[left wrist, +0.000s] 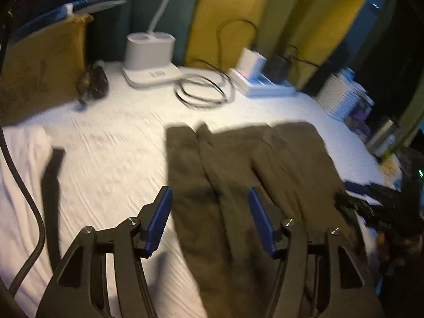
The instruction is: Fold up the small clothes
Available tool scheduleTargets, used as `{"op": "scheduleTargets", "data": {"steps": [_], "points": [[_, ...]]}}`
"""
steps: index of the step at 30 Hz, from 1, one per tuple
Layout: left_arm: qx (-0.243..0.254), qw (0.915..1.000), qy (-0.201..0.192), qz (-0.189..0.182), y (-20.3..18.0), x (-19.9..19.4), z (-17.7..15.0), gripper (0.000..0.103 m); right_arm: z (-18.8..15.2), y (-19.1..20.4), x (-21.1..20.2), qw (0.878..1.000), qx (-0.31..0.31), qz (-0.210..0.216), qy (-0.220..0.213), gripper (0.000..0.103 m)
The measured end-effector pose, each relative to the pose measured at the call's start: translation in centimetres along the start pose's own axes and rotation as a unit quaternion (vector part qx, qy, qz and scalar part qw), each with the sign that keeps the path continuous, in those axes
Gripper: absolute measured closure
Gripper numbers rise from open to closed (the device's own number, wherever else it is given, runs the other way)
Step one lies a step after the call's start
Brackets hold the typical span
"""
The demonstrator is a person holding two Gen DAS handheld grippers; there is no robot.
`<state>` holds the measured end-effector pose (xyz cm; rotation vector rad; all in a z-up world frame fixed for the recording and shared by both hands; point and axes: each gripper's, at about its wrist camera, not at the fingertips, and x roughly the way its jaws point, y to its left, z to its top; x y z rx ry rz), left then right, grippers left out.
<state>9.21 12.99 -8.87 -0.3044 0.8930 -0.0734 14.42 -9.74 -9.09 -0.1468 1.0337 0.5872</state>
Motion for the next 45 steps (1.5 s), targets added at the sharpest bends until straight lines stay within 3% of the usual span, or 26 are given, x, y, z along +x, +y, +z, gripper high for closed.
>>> {"op": "scheduleTargets", "data": {"steps": [7, 8, 9, 10, 17, 20, 25, 28, 29, 30, 32, 33, 39, 43, 45], "points": [[0.047, 0.9987, -0.015, -0.01, -1.8, 0.9, -1.3, 0.048, -1.0, 1.2, -1.2, 1.0, -0.011, 0.0, -0.007, 0.046], [0.051, 0.9986, -0.01, -0.006, -1.9, 1.4, -1.2, 0.07, -1.1, 1.3, -1.3, 1.0, -0.011, 0.0, -0.007, 0.046], [0.05, 0.9987, -0.003, -0.005, -1.8, 1.8, -1.1, 0.098, -1.2, 1.4, -1.3, 1.0, -0.011, -0.001, -0.007, 0.046], [0.05, 0.9987, 0.003, -0.008, -1.7, 2.2, -1.0, 0.099, -1.2, 1.5, -1.3, 1.0, -0.011, -0.001, -0.007, 0.046], [0.031, 0.9991, -0.03, 0.001, -0.8, -0.7, -1.3, 0.099, -0.9, 2.0, -1.3, 1.0, -0.011, -0.002, -0.008, 0.046], [0.029, 0.9982, -0.045, 0.029, -0.3, -1.6, -1.6, 0.099, -0.8, 2.3, -0.9, 1.0, -0.014, 0.003, -0.005, 0.046], [-0.013, 0.9996, 0.006, 0.024, 1.9, 0.5, -2.5, 0.096, -0.7, 2.9, -0.2, 1.0, -0.024, 0.011, 0.003, 0.046], [-0.005, 0.9998, 0.008, 0.019, 1.7, 0.0, -1.8, 0.094, -0.6, 2.7, -0.1, 1.0, -0.024, 0.01, 0.004, 0.046], [0.0, 0.9997, 0.0, 0.026, 1.6, -0.4, -1.3, 0.087, -0.6, 2.6, 0.0, 1.0, -0.022, 0.009, 0.003, 0.046], [0.005, 0.9994, -0.01, 0.034, 1.5, -0.7, -0.8, 0.071, -0.6, 2.5, 0.0, 1.0, -0.02, 0.009, 0.003, 0.046], [0.004, 0.9988, -0.031, 0.038, 1.6, -1.2, 0.3, 0.05, -0.5, 2.2, 0.0, 1.0, -0.017, 0.008, 0.001, 0.046], [0.006, 0.9983, -0.042, 0.041, 1.6, -1.3, 0.9, 0.049, -0.5, 2.1, 0.0, 1.0, -0.016, 0.008, 0.001, 0.046], [0.089, 0.9937, -0.031, 0.061, -0.2, 2.3, 3.9, 0.05, 0.0, 1.2, 0.1, 1.0, -0.01, 0.003, -0.005, 0.046], [0.144, 0.9855, -0.037, 0.082, -1.7, 4.0, 4.2, 0.053, 0.3, 0.1, 0.3, 1.0, -0.001, 0.0, -0.006, 0.046], [0.153, 0.9841, -0.018, 0.088, -1.8, 5.3, 4.4, 0.083, 0.5, -0.4, 0.5, 1.0, 0.004, -0.002, -0.005, 0.046]]}}
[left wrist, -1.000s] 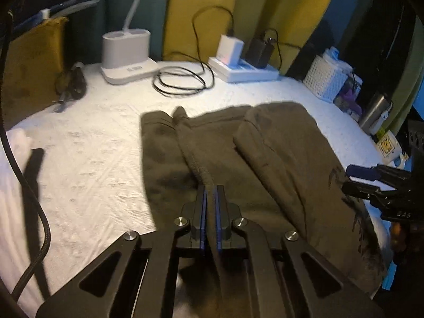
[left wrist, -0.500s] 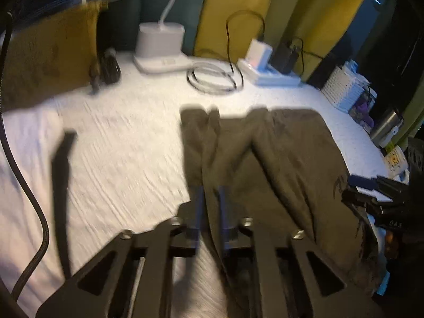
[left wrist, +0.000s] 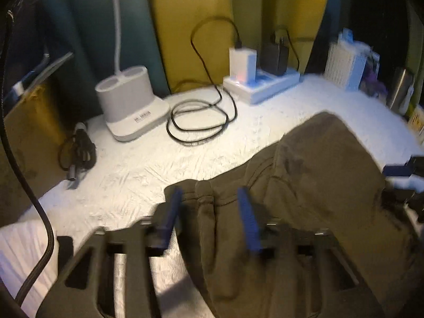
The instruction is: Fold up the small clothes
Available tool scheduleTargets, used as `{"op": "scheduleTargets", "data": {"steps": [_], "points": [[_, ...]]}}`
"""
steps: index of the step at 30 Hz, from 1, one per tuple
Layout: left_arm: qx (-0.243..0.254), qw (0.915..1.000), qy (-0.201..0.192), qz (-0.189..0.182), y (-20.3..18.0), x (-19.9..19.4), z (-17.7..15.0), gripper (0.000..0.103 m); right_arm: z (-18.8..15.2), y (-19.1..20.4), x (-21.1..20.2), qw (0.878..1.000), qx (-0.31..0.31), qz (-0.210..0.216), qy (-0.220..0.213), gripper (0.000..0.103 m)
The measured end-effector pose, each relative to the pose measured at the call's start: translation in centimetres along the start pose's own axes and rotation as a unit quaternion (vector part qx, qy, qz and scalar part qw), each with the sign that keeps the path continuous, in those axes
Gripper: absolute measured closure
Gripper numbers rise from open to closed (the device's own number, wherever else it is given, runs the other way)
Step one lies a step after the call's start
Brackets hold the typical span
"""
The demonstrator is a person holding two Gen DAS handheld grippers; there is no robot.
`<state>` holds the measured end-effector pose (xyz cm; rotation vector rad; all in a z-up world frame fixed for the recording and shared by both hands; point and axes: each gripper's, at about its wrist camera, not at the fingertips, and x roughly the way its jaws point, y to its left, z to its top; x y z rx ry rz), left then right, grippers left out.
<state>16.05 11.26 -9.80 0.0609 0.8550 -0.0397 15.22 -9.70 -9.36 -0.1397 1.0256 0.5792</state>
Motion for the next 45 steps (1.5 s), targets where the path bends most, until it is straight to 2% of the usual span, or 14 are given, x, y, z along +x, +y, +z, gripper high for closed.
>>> {"op": "scheduleTargets", "data": {"steps": [2, 6, 10, 14, 18, 23, 25, 27, 29, 35, 41, 45], "points": [[-0.006, 0.9999, 0.015, -0.004, 0.3, 1.2, 0.0, 0.099, 0.2, -0.6, 0.4, 1.0, 0.005, -0.003, 0.002, 0.046], [-0.005, 0.9999, -0.002, 0.014, 0.7, 1.2, 0.4, 0.1, 0.8, -1.2, 1.1, 1.0, 0.011, -0.004, 0.005, 0.046], [-0.044, 0.9981, -0.033, 0.026, 2.2, 0.7, 1.0, 0.1, 1.4, -1.1, 1.6, 1.0, 0.01, 0.001, 0.005, 0.046], [-0.06, 0.998, -0.006, 0.02, 2.8, 2.2, 0.8, 0.1, 1.6, -0.9, 2.0, 1.0, 0.006, 0.003, 0.007, 0.046], [-0.046, 0.9983, 0.026, 0.026, 2.3, 2.1, 0.2, 0.098, 1.5, -0.7, 1.9, 1.0, 0.004, 0.003, 0.009, 0.046], [-0.046, 0.9982, 0.026, 0.029, 2.1, -0.9, -0.7, 0.093, 1.1, -0.2, 1.0, 1.0, 0.003, 0.0, 0.001, 0.046], [-0.045, 0.9984, 0.023, 0.026, 1.9, -2.3, -1.5, 0.088, 0.8, 0.1, 0.4, 1.0, 0.0, 0.0, -0.003, 0.046], [-0.05, 0.9983, 0.02, 0.024, 1.7, -3.8, -2.4, 0.075, 0.5, 0.5, -0.3, 1.0, -0.003, 0.0, -0.007, 0.046], [-0.064, 0.9977, 0.017, 0.014, 1.5, -5.2, -3.5, 0.069, 0.0, 0.8, -1.0, 1.0, -0.006, -0.001, -0.011, 0.046], [-0.093, 0.9952, 0.023, -0.021, -0.3, -8.5, -6.8, 0.068, -2.0, 1.8, -3.1, 1.0, -0.011, -0.002, -0.023, 0.046], [-0.12, 0.9904, 0.048, -0.05, -2.4, -9.9, -10.7, 0.068, -4.3, 2.7, -4.9, 0.999, -0.016, -0.005, -0.029, 0.046], [-0.118, 0.9897, 0.059, -0.057, -3.9, -10.7, -12.5, 0.068, -5.9, 3.1, -5.9, 0.999, -0.017, -0.005, -0.032, 0.046]]}}
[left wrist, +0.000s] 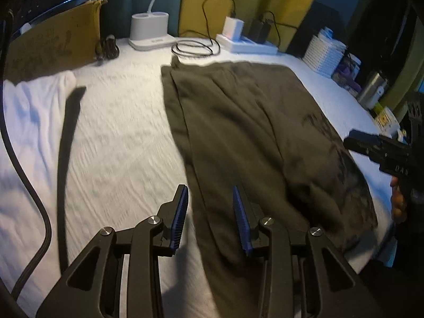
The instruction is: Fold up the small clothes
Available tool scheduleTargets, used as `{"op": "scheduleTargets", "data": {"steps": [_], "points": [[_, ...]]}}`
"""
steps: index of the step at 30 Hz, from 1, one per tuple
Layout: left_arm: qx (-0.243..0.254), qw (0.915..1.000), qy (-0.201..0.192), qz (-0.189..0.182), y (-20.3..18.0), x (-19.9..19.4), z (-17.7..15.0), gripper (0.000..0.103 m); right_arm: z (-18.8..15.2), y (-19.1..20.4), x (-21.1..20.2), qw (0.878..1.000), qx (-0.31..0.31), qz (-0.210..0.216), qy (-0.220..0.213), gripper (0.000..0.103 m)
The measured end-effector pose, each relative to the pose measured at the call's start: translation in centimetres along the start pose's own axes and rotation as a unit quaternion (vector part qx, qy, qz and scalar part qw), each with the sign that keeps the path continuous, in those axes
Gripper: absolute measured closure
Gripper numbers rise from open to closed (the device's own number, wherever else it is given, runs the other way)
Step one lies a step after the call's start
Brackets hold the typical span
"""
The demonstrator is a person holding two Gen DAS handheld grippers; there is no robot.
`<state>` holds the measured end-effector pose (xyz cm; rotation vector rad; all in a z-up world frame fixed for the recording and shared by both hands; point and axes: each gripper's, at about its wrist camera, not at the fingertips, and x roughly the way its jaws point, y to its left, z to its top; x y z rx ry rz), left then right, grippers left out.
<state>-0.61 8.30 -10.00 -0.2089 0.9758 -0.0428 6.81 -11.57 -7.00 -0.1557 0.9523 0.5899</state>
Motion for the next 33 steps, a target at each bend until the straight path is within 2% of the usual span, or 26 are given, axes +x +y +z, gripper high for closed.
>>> {"op": "scheduleTargets", "data": {"steps": [5, 9, 13, 20, 21, 23, 28, 33], "points": [[0.002, 0.9999, 0.008, -0.006, -0.9, -0.5, -2.0, 0.068, -1.6, 0.4, -1.3, 1.0, -0.001, -0.001, -0.005, 0.046], [0.006, 1.0, 0.004, 0.004, -1.3, -0.8, -3.1, 0.068, -3.0, 0.3, -2.2, 1.0, 0.003, -0.004, -0.007, 0.046], [0.004, 0.9999, -0.003, -0.016, -1.5, -1.4, -3.8, 0.068, -4.2, 0.3, -2.8, 1.0, 0.006, -0.004, -0.006, 0.046], [0.0, 0.9996, -0.016, -0.023, -1.8, -1.6, -5.0, 0.069, -6.0, 1.2, -2.7, 1.0, -0.009, -0.01, -0.002, 0.046], [-0.001, 0.9995, -0.019, -0.027, -1.8, -1.7, -5.1, 0.075, -6.3, 1.3, -2.6, 1.0, -0.01, -0.01, 0.0, 0.046], [0.0, 0.9989, -0.024, -0.04, -1.9, -1.9, -5.4, 0.096, -6.7, 1.5, -2.5, 1.0, -0.012, -0.011, 0.002, 0.046], [0.005, 0.9983, -0.056, -0.018, -2.0, -3.9, -5.8, 0.1, -7.1, 1.6, -2.6, 1.0, -0.014, -0.017, 0.006, 0.046], [0.0, 0.9991, -0.042, -0.001, -0.8, -4.2, -6.8, 0.1, -8.1, 2.3, -2.0, 0.999, -0.022, -0.016, 0.017, 0.046]]}}
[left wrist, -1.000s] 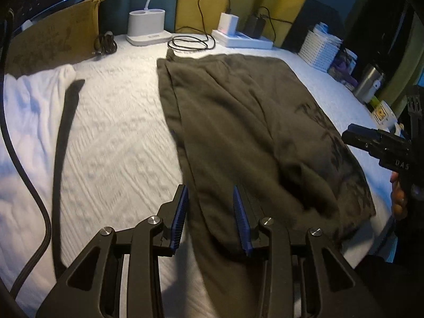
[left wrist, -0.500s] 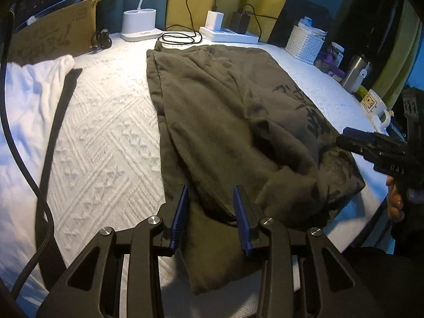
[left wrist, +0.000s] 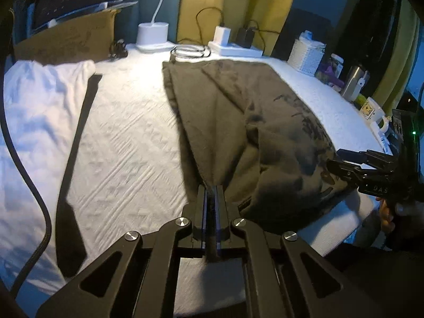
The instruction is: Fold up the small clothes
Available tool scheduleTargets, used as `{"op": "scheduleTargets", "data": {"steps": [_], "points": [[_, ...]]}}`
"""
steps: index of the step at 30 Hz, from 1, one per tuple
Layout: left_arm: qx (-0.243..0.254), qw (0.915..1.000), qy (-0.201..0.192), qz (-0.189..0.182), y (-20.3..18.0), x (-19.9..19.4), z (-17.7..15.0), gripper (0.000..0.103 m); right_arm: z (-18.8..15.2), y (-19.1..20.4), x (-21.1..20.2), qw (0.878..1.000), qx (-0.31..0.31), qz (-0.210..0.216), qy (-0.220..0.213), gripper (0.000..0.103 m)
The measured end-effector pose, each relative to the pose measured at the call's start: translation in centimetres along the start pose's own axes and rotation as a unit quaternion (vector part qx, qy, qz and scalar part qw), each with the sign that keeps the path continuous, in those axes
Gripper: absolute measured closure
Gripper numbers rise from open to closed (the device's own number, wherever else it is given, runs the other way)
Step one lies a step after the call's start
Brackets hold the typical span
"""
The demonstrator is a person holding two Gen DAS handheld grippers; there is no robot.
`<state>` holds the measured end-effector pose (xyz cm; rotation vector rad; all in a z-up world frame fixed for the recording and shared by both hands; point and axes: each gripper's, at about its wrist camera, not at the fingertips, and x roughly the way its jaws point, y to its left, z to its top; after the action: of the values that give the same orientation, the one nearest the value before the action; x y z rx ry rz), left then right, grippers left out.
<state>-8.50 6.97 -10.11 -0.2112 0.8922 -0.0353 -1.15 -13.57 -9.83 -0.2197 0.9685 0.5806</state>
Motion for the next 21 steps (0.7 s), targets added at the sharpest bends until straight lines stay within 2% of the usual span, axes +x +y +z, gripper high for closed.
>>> {"op": "scheduleTargets", "data": {"steps": [3, 8, 13, 14, 16, 17, 18, 21], "points": [[-0.009, 0.9998, 0.018, -0.004, 0.4, 0.2, -0.7, 0.101, -0.5, 0.5, -0.2, 1.0, -0.011, 0.0, -0.005, 0.04], [-0.029, 0.9991, 0.029, -0.014, 0.9, -0.5, -0.1, 0.099, -0.4, -0.1, -0.8, 1.0, -0.002, 0.006, -0.005, 0.04], [-0.028, 0.9994, 0.008, 0.015, 1.5, -1.8, 1.2, 0.098, 0.5, -0.8, -1.6, 1.0, 0.004, 0.007, -0.019, 0.04], [-0.031, 0.9994, 0.005, 0.018, 1.6, -1.9, 1.3, 0.096, 0.7, -0.9, -1.6, 1.0, 0.004, 0.007, -0.02, 0.04], [-0.035, 0.9991, 0.0, 0.023, 1.7, -1.8, 1.8, 0.078, 1.0, -1.2, -1.5, 1.0, 0.005, 0.008, -0.022, 0.04], [-0.039, 0.999, -0.003, 0.023, 1.7, -1.7, 2.1, 0.061, 1.2, -1.3, -1.5, 1.0, 0.005, 0.009, -0.022, 0.04], [-0.044, 0.9988, -0.008, 0.019, 1.6, -1.7, 2.3, 0.053, 1.3, -1.4, -1.4, 1.0, 0.005, 0.01, -0.022, 0.04], [-0.047, 0.9988, -0.009, 0.011, 1.0, -1.1, 3.2, 0.053, 1.8, -1.9, -1.2, 1.0, 0.006, 0.012, -0.022, 0.04]]}}
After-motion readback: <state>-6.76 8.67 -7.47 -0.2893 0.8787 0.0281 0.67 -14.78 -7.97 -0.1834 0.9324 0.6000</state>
